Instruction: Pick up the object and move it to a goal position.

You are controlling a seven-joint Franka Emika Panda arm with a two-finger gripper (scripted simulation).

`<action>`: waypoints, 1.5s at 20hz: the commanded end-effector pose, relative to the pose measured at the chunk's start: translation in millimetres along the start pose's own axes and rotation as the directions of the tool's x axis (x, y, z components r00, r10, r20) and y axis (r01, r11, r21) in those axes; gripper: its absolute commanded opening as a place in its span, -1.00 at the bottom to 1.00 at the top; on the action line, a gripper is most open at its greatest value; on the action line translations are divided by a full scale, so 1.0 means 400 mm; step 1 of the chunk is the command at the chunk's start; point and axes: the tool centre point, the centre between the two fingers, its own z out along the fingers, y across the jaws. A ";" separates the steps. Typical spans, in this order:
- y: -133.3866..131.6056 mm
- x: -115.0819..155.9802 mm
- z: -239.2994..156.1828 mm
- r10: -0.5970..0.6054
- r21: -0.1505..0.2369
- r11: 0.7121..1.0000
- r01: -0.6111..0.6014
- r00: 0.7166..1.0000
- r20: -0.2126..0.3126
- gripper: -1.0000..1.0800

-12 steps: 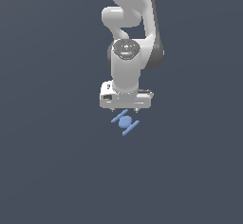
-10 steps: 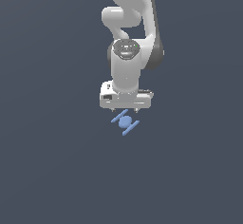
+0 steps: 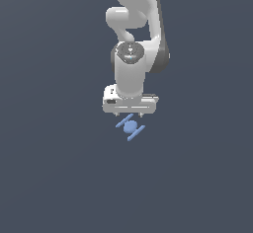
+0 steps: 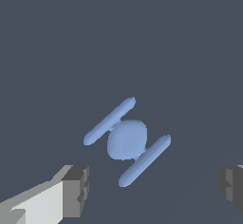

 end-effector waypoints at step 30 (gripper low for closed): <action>0.008 -0.026 0.192 0.548 0.391 0.782 -0.486 0.834 -0.061 1.00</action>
